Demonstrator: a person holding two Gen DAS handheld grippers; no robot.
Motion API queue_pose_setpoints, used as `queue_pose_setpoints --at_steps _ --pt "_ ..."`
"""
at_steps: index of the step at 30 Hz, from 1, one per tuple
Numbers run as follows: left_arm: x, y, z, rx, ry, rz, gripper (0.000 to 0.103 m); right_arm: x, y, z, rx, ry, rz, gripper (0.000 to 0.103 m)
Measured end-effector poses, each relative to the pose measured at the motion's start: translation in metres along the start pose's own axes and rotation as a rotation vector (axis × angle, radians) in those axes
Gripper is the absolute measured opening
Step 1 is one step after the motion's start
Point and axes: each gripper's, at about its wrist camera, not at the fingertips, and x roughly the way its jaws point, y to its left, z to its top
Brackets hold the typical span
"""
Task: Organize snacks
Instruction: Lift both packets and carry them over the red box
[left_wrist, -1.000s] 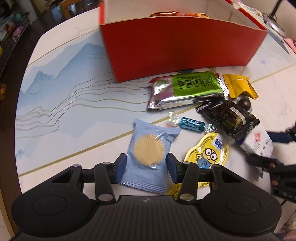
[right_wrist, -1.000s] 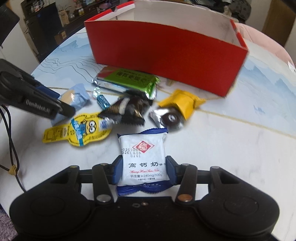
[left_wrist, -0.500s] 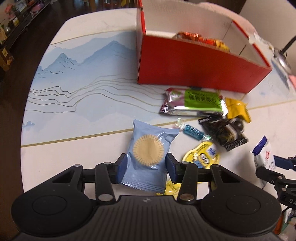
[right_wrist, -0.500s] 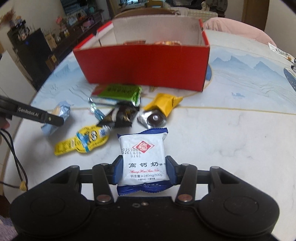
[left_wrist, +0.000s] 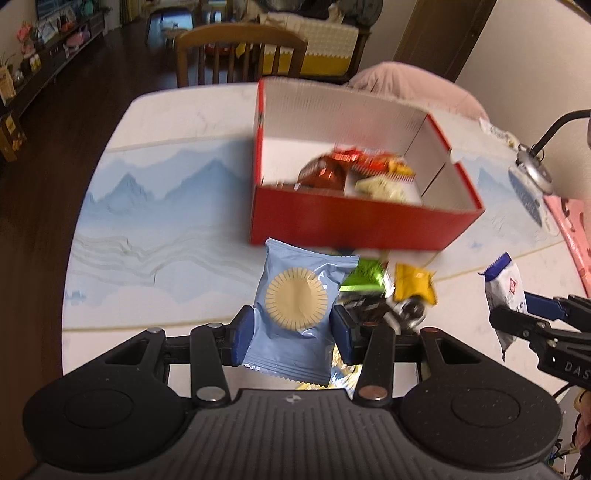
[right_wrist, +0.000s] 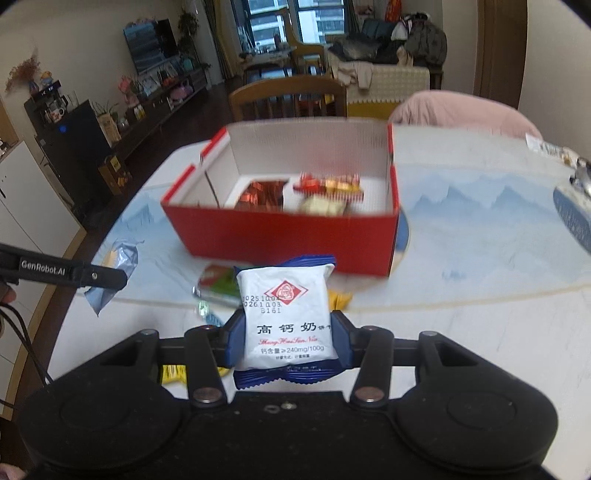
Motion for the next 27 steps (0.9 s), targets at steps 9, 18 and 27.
queue_pose_setpoints --at_steps 9,18,27 --pt "-0.010 -0.023 0.041 0.025 -0.059 0.017 0.045 0.003 -0.006 0.047 -0.034 -0.055 -0.015 0.047" --pt "0.006 -0.039 0.089 0.060 -0.079 0.060 0.044 0.031 -0.020 0.091 -0.050 -0.059 -0.038 0.047" --pt "0.046 -0.043 0.129 0.078 -0.054 0.117 0.044 0.077 -0.036 0.114 -0.068 0.002 -0.042 0.047"
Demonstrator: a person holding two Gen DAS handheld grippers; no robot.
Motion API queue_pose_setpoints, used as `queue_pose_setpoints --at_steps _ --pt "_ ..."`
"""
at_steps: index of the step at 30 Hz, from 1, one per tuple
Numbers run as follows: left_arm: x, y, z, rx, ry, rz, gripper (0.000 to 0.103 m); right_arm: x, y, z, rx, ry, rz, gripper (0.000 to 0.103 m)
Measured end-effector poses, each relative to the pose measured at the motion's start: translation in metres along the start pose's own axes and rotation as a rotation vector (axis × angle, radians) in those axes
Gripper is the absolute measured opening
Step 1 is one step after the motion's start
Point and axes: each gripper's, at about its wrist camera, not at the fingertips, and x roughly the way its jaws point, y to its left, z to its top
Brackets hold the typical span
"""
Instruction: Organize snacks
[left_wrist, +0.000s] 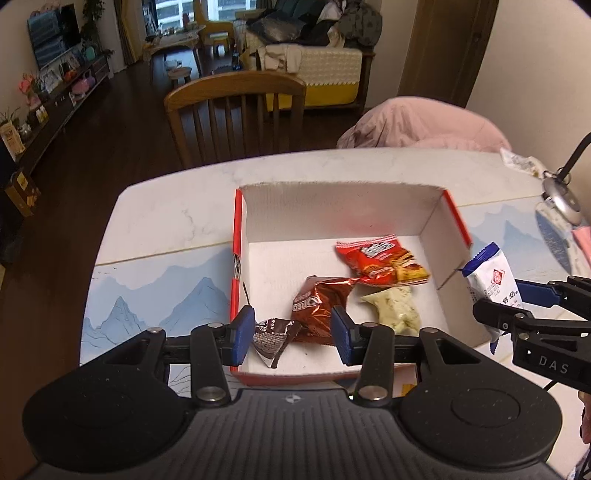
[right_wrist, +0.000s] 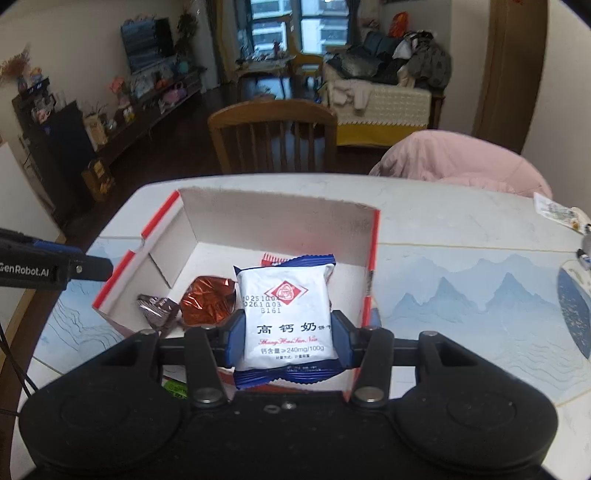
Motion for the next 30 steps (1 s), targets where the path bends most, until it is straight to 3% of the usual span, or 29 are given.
queue_pose_setpoints --at_steps 6,16,20,24,30 --pt "0.014 0.017 -0.020 -0.059 0.053 -0.003 0.044 0.028 -0.003 0.000 -0.001 0.043 0.012 0.047" --pt "0.018 0.047 -0.083 -0.141 0.152 -0.016 0.044 0.006 0.007 -0.014 -0.002 0.026 0.124 0.047" --pt "0.023 0.050 -0.104 -0.159 0.192 -0.045 0.063 -0.008 0.019 -0.033 -0.009 0.023 0.165 0.047" --pt "0.035 0.047 -0.123 -0.147 0.242 -0.068 0.069 -0.016 0.026 -0.052 -0.007 0.035 0.179 0.047" --pt "0.057 0.043 -0.145 -0.134 0.299 -0.051 0.069 -0.020 0.030 -0.070 0.009 0.051 0.168 0.047"
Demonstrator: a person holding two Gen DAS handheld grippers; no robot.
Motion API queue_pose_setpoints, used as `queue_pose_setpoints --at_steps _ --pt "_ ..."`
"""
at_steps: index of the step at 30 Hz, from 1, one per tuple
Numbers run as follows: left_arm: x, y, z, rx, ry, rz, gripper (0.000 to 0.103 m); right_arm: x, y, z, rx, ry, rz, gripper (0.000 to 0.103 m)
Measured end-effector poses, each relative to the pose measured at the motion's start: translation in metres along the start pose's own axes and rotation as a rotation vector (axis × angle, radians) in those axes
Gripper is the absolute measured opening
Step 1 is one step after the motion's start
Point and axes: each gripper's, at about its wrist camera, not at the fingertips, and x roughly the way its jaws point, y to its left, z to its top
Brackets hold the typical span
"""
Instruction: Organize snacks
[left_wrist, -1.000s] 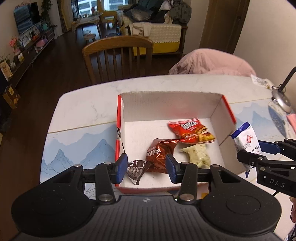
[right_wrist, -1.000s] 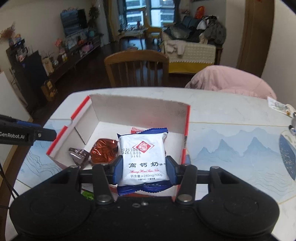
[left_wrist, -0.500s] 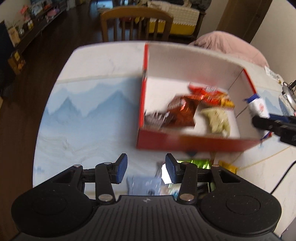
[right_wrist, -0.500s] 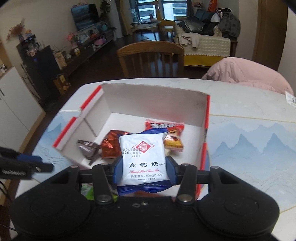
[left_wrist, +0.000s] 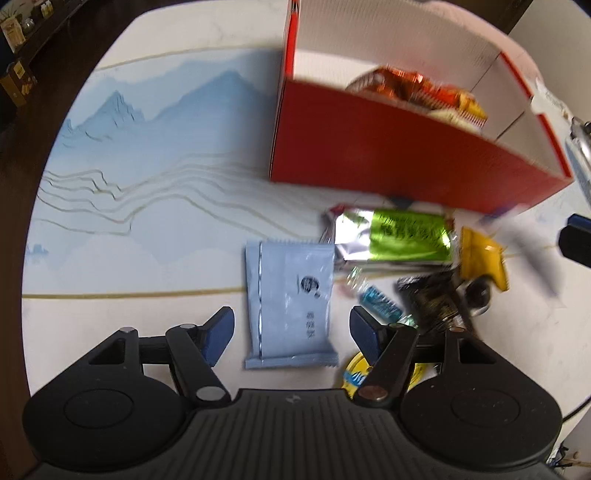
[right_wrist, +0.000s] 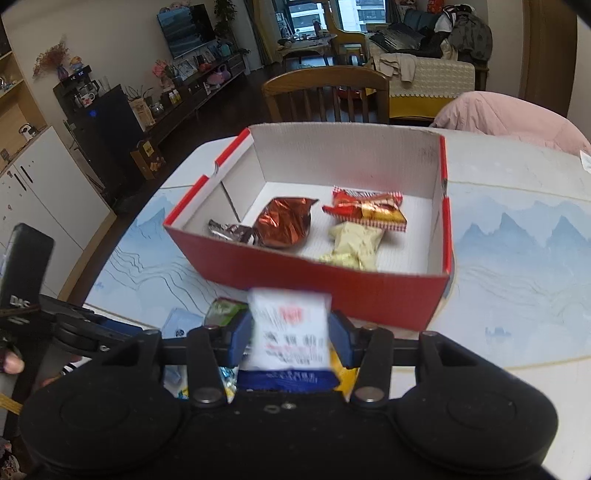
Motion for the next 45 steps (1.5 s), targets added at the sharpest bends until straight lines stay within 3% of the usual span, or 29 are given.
queue_pose_setpoints --at_steps 8,11,16,30,39,45 --pt "0.016 0.002 -0.006 -0.004 0.009 0.009 0.069 0.008 -0.003 -0.015 -0.026 0.034 -0.021 0.048" --pt "0.015 0.000 -0.009 0.009 0.001 0.016 0.069 0.016 -0.004 -0.025 -0.079 0.085 -0.018 0.048" --pt "0.014 0.002 -0.009 -0.006 -0.006 0.031 0.069 0.036 -0.009 -0.042 -0.083 0.159 -0.034 0.063" --pt "0.019 -0.013 -0.006 0.022 -0.024 0.096 0.059 0.071 0.019 -0.062 -0.129 0.222 -0.155 0.063" --pt "0.015 -0.009 -0.011 0.009 -0.048 0.099 0.053 0.069 0.022 -0.065 -0.150 0.205 -0.167 0.047" --pt "0.006 -0.005 -0.014 -0.016 -0.065 0.078 0.052 0.057 0.017 -0.064 -0.113 0.178 -0.164 0.046"
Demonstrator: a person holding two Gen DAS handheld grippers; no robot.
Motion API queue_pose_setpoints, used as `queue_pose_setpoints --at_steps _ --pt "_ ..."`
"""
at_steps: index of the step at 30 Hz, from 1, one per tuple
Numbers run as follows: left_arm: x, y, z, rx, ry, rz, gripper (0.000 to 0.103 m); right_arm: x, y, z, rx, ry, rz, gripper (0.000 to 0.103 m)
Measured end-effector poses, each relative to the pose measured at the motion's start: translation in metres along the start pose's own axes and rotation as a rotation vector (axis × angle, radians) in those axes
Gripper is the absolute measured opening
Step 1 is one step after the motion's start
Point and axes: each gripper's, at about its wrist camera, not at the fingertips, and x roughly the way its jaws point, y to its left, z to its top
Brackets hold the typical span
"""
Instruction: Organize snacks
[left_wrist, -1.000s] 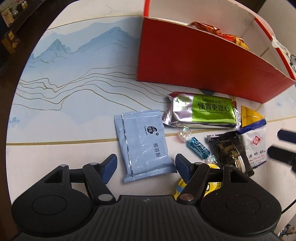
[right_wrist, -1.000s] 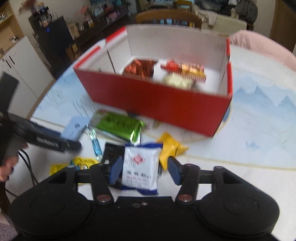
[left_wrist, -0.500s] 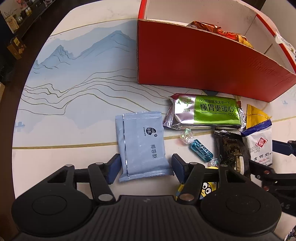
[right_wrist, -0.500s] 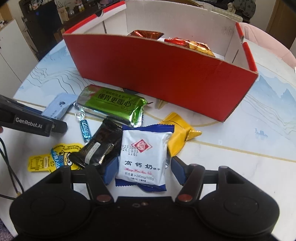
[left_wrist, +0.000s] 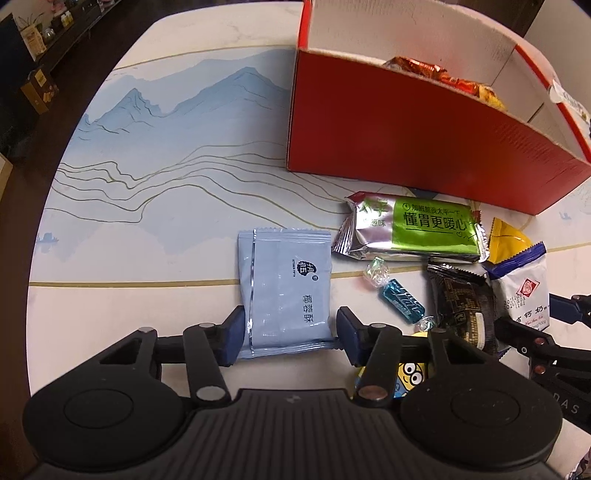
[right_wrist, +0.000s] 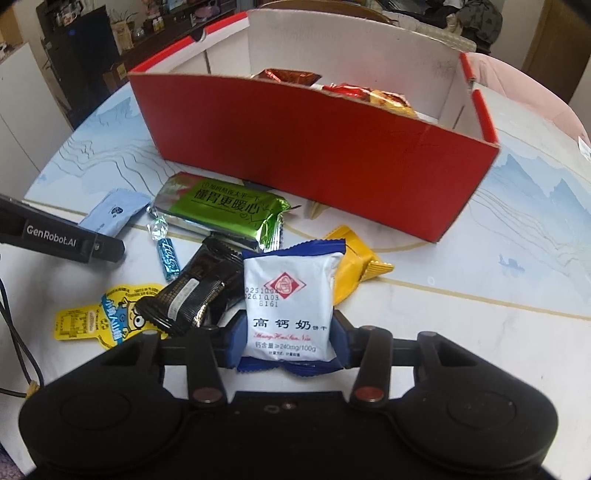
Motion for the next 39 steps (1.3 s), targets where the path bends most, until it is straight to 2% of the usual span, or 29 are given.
queue_pose_setpoints --at_steps 7,17,23,29,39 --pt "-0.026 0.008 -0.007 -0.022 -0.029 -0.044 0.052 -0.027 -0.005 -0.002 0.057 -0.038 0.034 0.046" --pt "-0.089 -0.004 -0.002 0.009 -0.140 -0.113 0.052 -0.084 -0.017 0.015 0.099 -0.154 0.059 0.046" --pt "-0.116 -0.018 0.021 0.042 -0.212 -0.128 0.052 -0.107 -0.031 0.039 0.106 -0.219 0.052 0.046" --pt "-0.128 -0.035 0.054 0.085 -0.261 -0.114 0.052 -0.107 -0.048 0.071 0.117 -0.249 0.047 0.046" --pt "-0.100 -0.058 0.116 0.122 -0.240 -0.067 0.052 -0.072 -0.074 0.118 0.136 -0.206 0.043 0.046"
